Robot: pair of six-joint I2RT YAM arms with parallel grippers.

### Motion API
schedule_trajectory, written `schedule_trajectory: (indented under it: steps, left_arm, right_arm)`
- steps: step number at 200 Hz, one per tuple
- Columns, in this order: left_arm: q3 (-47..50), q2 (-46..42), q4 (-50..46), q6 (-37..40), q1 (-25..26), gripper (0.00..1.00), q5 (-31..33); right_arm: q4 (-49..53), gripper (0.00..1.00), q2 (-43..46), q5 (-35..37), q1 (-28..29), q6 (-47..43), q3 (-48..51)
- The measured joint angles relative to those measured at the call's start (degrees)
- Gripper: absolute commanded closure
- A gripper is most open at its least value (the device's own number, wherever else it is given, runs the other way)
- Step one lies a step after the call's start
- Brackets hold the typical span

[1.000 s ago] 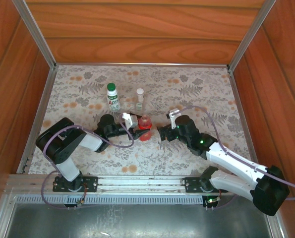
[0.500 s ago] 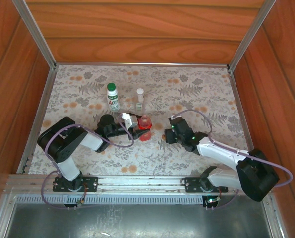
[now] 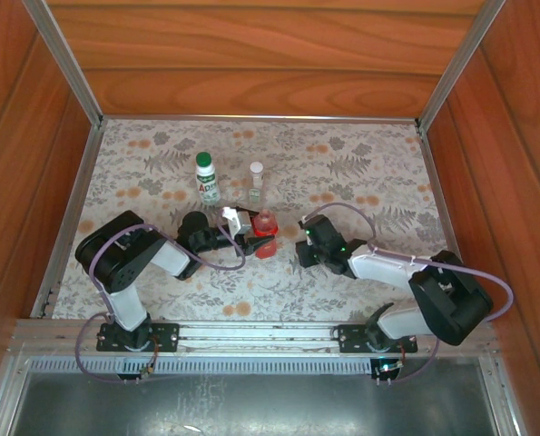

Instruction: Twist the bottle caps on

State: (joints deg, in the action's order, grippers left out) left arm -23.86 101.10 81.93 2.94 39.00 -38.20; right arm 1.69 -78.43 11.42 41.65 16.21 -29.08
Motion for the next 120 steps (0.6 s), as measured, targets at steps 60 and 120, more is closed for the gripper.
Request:
schedule_trajectory:
  steps: [60,120]
  left_arm:
    - [0.0,0.2,0.4,0.0,0.0,0.35,0.0]
    - [0.0,0.5,0.8,-0.1,0.0,0.35,0.0]
  right_arm:
    - [-0.5,0.51,-1.3,0.0,0.8,-1.2,-0.9]
    - [-0.5,0.51,-1.5,-1.0,2.0,-2.2,-0.9]
